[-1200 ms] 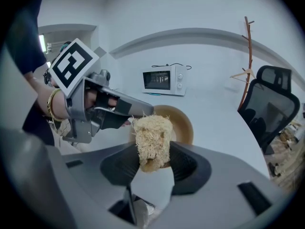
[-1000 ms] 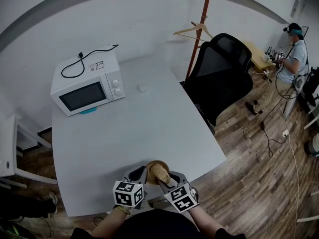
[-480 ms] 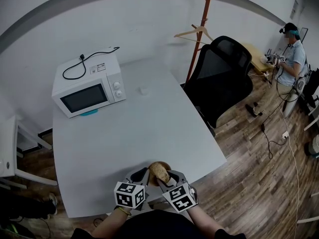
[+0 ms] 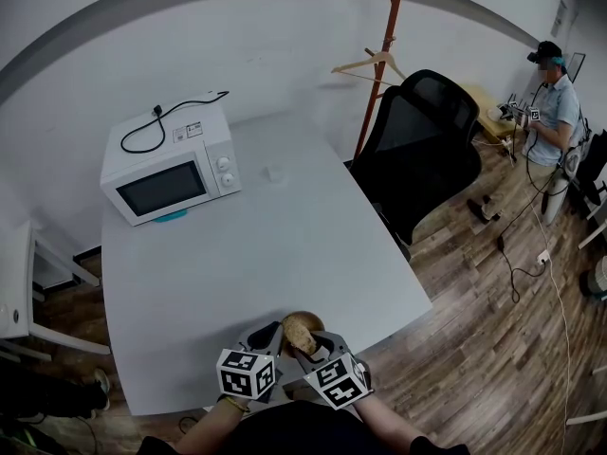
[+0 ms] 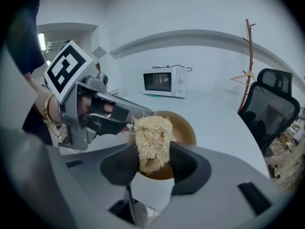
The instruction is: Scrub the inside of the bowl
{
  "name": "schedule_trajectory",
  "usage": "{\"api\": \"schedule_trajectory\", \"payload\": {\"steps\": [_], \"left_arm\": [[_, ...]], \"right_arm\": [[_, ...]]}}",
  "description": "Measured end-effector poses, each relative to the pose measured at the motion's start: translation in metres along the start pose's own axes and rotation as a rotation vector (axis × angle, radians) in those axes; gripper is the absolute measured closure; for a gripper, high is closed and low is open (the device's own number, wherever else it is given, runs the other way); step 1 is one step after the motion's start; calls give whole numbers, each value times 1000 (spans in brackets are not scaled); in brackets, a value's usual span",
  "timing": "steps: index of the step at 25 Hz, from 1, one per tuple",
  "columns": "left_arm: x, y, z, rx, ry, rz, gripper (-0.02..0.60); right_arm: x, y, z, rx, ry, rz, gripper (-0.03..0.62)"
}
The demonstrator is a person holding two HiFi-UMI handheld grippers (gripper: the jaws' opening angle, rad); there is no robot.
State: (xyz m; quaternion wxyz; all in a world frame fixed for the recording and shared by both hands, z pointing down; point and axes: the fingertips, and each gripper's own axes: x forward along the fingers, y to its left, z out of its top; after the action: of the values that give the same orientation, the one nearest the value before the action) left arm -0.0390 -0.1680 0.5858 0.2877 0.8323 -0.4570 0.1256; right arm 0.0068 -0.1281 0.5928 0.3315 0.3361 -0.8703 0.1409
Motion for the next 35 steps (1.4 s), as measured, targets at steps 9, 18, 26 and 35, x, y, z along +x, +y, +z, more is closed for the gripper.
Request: {"api": "schedule_trajectory", "payload": {"steps": [9,18,26,35], "left_arm": [[1,-2,2,13,-4,-5,549],[7,1,-2,8,13,-8,551],[20,16,-16,9,67,43,549],[41,34,-37,11,148,89,549]], "right_arm": [[-6,7,-7,-35,20,18,419],[-18,-19,-17,12,23,-72,419],[-31,-25,-11,143,-102,-113,418],[-48,-27,-28,191,-110,-169,418]]}}
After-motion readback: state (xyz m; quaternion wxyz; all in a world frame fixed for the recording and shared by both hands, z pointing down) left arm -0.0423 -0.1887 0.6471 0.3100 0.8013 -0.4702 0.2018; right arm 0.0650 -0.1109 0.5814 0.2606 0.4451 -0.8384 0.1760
